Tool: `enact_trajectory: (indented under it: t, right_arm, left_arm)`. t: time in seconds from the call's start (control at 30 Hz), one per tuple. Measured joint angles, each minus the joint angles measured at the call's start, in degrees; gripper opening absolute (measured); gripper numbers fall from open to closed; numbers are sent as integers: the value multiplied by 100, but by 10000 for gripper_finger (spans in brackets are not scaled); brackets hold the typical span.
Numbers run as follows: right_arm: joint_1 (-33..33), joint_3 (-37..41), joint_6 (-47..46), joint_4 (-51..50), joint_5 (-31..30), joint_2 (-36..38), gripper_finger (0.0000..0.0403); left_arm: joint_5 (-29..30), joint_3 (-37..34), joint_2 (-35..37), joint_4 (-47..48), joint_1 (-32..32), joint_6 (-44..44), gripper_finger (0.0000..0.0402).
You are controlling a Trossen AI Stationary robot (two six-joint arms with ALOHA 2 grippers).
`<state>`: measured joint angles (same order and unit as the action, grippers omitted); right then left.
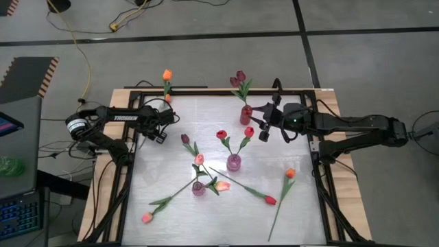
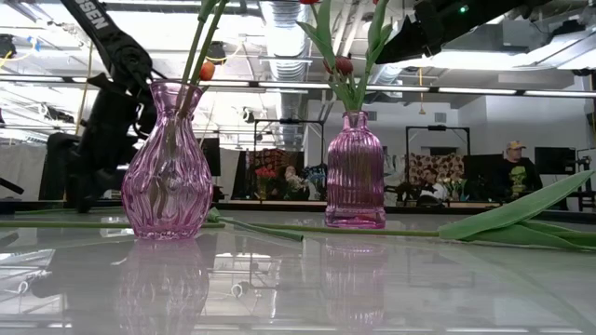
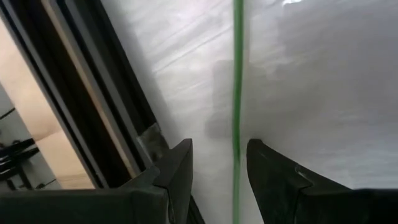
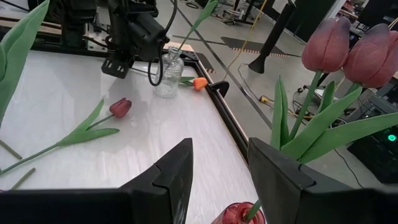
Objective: Sort flowers into vase by color
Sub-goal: Put the top orange flower into the clear vase
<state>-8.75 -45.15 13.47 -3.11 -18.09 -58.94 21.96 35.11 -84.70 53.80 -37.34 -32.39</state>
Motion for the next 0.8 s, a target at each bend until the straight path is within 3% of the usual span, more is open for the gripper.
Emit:
enact_trajectory:
  t: [0.33,0.8]
  right_arm:
    - [0,0,0,2,1,0,179]
    - [0,0,0,0,0,0,179]
  left_arm:
    - [24,-20,-16,-123,-22,632,137]
    - [-139,-24,-20,-160,-33,764,132]
